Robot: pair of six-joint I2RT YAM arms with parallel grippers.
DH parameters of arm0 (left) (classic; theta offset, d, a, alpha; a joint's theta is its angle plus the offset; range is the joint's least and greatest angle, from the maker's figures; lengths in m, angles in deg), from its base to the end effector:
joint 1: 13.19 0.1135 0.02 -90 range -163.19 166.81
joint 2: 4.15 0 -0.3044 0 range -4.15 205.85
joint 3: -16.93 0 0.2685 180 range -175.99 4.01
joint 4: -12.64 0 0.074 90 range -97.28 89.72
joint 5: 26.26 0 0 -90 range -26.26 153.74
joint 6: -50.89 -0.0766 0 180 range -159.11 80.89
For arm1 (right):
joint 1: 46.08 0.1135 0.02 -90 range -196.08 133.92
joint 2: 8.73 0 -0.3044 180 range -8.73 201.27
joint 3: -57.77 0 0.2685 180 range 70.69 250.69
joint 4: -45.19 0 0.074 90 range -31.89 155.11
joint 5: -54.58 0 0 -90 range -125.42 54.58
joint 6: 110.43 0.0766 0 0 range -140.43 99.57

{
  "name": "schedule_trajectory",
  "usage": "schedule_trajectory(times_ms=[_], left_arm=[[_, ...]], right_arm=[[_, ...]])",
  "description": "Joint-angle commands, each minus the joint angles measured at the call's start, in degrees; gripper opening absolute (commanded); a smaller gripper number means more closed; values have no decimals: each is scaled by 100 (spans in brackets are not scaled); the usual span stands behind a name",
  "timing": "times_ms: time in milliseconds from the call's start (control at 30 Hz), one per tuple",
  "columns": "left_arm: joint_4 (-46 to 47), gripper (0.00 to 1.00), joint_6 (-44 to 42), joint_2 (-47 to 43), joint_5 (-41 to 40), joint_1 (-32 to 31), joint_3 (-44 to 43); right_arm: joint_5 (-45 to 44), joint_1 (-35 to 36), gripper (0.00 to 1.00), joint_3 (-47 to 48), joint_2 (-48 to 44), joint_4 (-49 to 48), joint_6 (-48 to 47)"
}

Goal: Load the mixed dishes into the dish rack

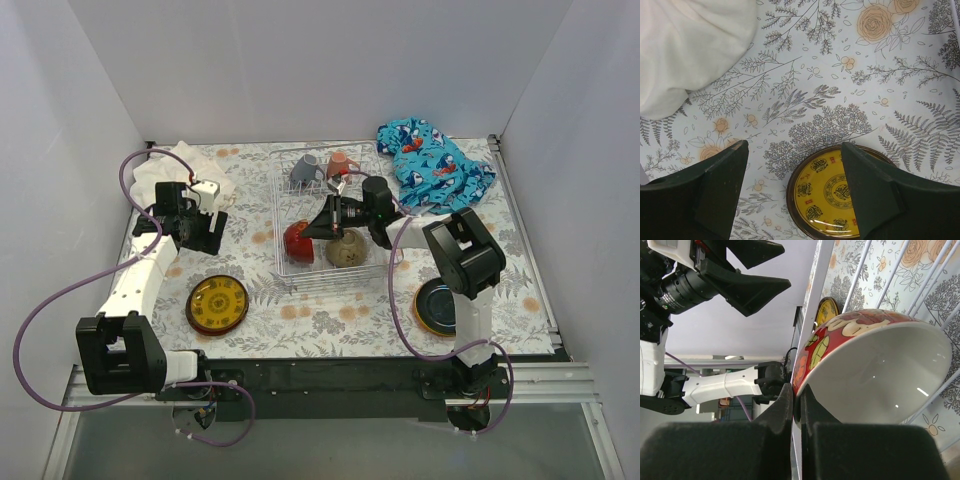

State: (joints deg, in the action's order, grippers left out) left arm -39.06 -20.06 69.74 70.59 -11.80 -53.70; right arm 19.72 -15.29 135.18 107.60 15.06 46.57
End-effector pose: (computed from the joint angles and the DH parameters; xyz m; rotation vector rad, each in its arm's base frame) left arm 0.2899 -0.0021 0.2678 -0.4037 2.5100 -0.2735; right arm 0.3804 0.2999 0.1996 -0.2262 2.1495 1.9515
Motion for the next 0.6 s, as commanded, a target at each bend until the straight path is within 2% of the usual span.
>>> schedule_trajectory(times_ms=[0, 133, 233, 267, 300, 367, 400, 500, 567], left_arm=[[20, 74, -42, -111, 97, 28, 32], [46, 74, -41, -50, 150, 28, 15], [29, 74, -59, 3, 141, 28, -99], [38, 74, -59, 20, 141, 28, -117], [64, 74, -68, 29, 141, 28, -126], [108, 74, -59, 29, 167, 28, -100], [160, 74, -68, 29, 193, 37, -39], [318, 74, 11, 3, 272, 28, 93], [406, 74, 46, 3, 316, 28, 146]], right_arm=[[-29, 15, 1, -85, 100, -398, 164], [-29, 15, 1, -182, 144, -196, 121], [-29, -81, 1, -244, 13, 497, -239], [101, -142, 7, -244, -31, 699, -397], [172, -204, 19, -279, -101, 1023, -477], [235, -397, 29, -340, -224, 1507, -933], [235, -459, 37, -340, -356, 1797, -1143], [147, -678, 47, -244, -488, 2921, -1855], [86, -714, 55, -174, -567, 3222, -2085]])
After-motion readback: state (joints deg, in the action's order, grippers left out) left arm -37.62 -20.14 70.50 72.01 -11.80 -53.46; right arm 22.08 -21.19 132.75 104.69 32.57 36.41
